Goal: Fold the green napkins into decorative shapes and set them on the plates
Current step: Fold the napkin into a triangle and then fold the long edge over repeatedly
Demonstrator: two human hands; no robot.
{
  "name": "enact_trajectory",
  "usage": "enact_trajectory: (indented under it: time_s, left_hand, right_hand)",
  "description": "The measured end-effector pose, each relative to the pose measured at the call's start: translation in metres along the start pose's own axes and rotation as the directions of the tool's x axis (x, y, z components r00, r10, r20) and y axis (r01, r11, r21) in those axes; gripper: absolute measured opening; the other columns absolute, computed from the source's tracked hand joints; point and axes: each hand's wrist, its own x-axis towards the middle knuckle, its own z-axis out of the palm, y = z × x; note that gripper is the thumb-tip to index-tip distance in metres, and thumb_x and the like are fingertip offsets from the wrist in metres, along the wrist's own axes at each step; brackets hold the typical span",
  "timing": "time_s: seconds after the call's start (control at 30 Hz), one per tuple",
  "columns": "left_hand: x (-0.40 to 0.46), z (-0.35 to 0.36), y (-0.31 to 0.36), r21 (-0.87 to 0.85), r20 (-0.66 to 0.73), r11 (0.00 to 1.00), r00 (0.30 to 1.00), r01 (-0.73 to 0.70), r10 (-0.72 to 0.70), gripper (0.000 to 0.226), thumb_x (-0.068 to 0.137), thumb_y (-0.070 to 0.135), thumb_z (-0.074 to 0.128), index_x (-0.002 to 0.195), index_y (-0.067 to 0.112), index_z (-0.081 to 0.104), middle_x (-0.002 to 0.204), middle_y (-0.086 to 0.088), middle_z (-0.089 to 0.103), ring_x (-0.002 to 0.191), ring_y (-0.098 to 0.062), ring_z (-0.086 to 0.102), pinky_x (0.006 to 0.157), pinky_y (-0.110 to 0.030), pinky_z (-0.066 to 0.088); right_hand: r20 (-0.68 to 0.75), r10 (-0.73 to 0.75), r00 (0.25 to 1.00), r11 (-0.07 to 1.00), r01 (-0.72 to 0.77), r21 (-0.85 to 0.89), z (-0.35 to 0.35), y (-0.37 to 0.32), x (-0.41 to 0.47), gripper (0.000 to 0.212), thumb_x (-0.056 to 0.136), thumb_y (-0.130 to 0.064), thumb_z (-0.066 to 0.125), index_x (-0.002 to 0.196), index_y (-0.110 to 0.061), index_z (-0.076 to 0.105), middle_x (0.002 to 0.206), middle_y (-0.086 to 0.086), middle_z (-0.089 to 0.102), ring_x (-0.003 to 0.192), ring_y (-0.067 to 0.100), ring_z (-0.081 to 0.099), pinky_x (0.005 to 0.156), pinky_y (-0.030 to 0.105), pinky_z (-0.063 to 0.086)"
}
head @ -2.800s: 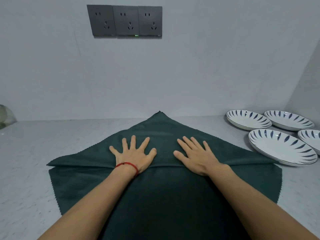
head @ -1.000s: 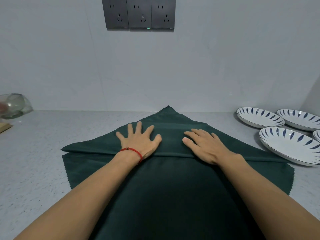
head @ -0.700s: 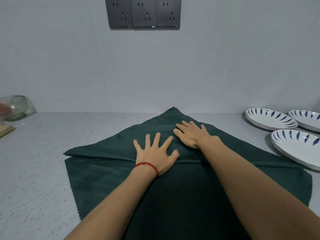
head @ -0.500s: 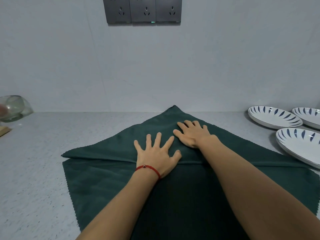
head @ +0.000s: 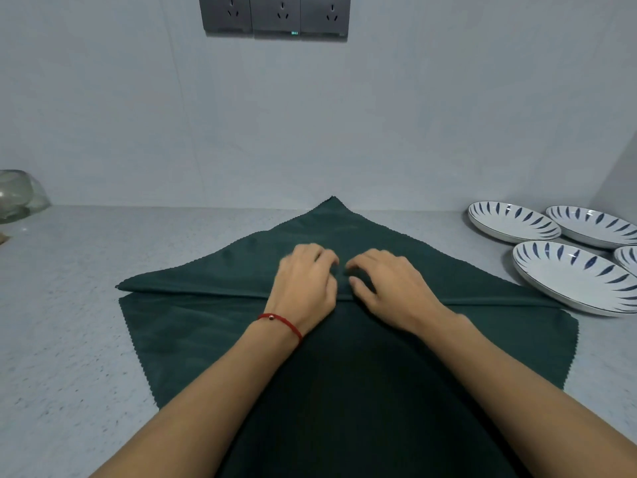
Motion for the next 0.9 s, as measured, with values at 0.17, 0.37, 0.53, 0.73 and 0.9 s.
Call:
enact_trajectory:
  time_s: [0.17,0.37,0.53,0.73,0.9]
  left_hand:
    - [-0.030,-0.010,0.002,0.008,0.158,0.995,0.983,-0.101,0.098,0.021,0.093,0.029,0.051,0.105,0.023,0.067,0.101,0.007,0.060,0.098,-0.018,0.054,0.081,-0.037,0.043]
    - [-0.027,-0.015,0.003,0.006,0.242,1.000,0.970,-0.024,0.022,0.019,0.099,0.030,0.051,0.111,0.030,0.065,0.107,0.009,0.059,0.105,-0.016,0.051,0.085,-0.038,0.044]
    - [-0.021,-0.018,0.006,0.034,0.276,0.998,0.961,-0.044,0.033,0.015,0.100,0.036,0.050,0.103,0.032,0.064,0.104,0.009,0.058,0.101,-0.016,0.051,0.080,-0.037,0.043]
    - [-0.016,-0.021,0.008,0.051,0.294,0.998,0.956,-0.033,0.017,0.017,0.100,0.032,0.052,0.106,0.033,0.068,0.107,0.009,0.060,0.106,-0.016,0.051,0.076,-0.034,0.041]
    - [-0.011,-0.024,0.013,0.139,0.316,0.987,0.948,-0.082,0.034,0.016,0.101,0.029,0.053,0.108,0.031,0.067,0.108,0.006,0.060,0.107,-0.018,0.053,0.069,-0.030,0.030]
  right_hand:
    - [0.002,-0.070,0.998,0.994,0.070,0.087,0.006,-0.002,-0.030,0.014,0.099,-0.042,0.053,0.109,-0.034,0.059,0.103,-0.015,0.057,0.096,0.008,0.052,0.082,0.034,0.049]
    - [-0.053,-0.042,0.998,0.994,0.047,0.097,0.016,0.000,-0.034,0.025,0.099,-0.052,0.042,0.101,-0.036,0.060,0.102,-0.016,0.059,0.094,0.009,0.053,0.074,0.039,0.052]
    - [-0.055,-0.001,0.998,0.994,0.007,0.113,0.016,-0.002,-0.035,0.025,0.099,-0.051,0.046,0.099,-0.036,0.065,0.103,-0.017,0.057,0.096,0.006,0.050,0.070,0.042,0.052]
    - [-0.038,-0.014,0.999,0.991,0.019,0.135,0.013,0.002,-0.032,0.016,0.101,-0.042,0.053,0.104,-0.037,0.068,0.102,-0.017,0.058,0.099,0.007,0.052,0.074,0.042,0.052]
    - [-0.025,-0.085,0.996,0.995,0.086,0.044,0.012,0.003,-0.031,0.018,0.102,-0.038,0.051,0.106,-0.032,0.068,0.100,-0.012,0.061,0.095,0.014,0.054,0.071,0.045,0.054]
